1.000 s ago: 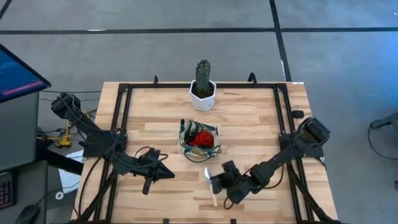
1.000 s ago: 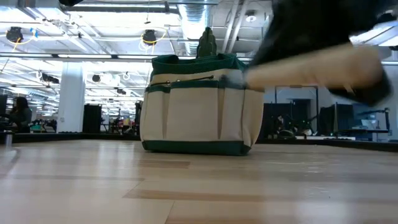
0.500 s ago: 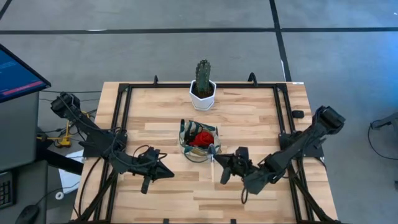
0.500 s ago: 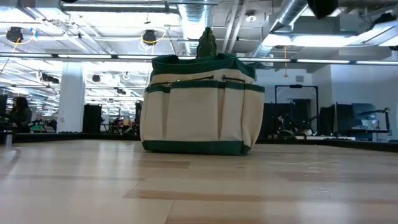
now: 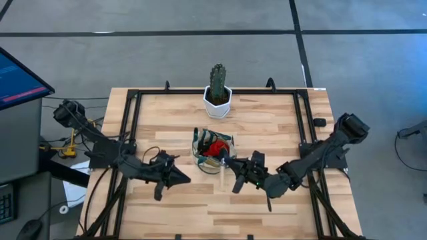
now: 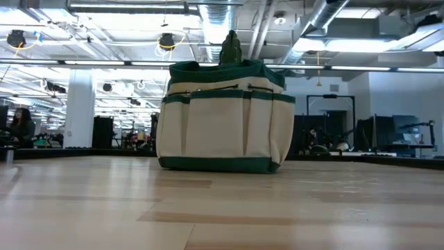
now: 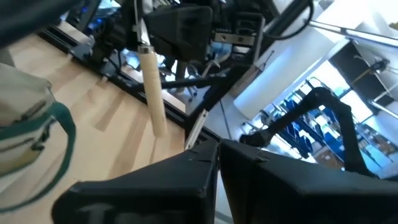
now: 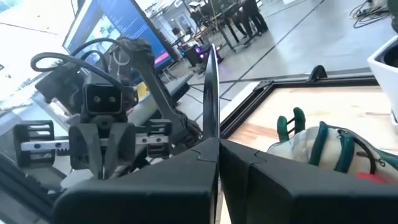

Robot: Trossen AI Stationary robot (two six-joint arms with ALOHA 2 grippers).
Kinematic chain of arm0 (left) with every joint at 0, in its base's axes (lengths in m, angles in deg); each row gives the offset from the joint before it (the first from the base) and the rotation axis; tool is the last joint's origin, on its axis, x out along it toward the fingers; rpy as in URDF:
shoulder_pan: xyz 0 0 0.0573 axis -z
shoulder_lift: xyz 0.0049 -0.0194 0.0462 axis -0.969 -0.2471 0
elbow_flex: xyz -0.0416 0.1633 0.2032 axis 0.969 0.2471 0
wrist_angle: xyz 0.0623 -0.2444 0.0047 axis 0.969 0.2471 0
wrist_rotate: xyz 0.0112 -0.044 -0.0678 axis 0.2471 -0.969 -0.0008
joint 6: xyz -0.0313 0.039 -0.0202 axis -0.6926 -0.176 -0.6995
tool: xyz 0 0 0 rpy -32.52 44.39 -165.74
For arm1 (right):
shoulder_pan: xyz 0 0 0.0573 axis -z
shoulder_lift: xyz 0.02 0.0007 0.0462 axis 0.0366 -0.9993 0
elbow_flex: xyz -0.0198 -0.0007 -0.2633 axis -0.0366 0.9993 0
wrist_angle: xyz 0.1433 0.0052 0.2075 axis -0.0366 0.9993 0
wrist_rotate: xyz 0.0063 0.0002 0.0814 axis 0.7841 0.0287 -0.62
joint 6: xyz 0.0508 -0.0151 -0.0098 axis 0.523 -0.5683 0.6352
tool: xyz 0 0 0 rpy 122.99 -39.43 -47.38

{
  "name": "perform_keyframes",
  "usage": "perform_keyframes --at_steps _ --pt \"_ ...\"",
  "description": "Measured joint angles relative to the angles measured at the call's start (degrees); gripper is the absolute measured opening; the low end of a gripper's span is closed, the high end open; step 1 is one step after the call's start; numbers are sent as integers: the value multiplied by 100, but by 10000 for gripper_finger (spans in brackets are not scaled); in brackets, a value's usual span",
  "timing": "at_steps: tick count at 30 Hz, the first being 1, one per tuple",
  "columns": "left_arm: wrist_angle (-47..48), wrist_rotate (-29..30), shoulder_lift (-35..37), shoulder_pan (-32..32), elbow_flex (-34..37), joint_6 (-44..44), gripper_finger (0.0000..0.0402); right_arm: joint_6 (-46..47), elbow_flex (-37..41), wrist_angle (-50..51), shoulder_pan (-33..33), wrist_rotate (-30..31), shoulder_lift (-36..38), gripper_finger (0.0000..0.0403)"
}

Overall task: Pick & Place Garden tools in Gardening bag
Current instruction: Put the brown trowel into the gardening bag

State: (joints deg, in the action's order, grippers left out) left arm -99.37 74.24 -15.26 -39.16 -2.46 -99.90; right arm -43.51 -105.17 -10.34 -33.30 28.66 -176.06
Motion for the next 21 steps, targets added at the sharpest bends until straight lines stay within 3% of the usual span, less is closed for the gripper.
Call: perform_keyframes --at_steps 5,13,17,21 --pt "-110 1 -189 -225 0 -4 31 -150 0 -154 83 -7 0 0" --pt "-1443 -253 -835 -464 0 2 97 -1575 0 -1390 140 -178 0 0" --pt "-2136 -621 -1134 -633 0 3 118 -1648 0 -1484 188 -350 0 0" --pt "-2249 -648 -1319 -741 0 -7 126 -1650 0 -1543 199 -476 0 0"
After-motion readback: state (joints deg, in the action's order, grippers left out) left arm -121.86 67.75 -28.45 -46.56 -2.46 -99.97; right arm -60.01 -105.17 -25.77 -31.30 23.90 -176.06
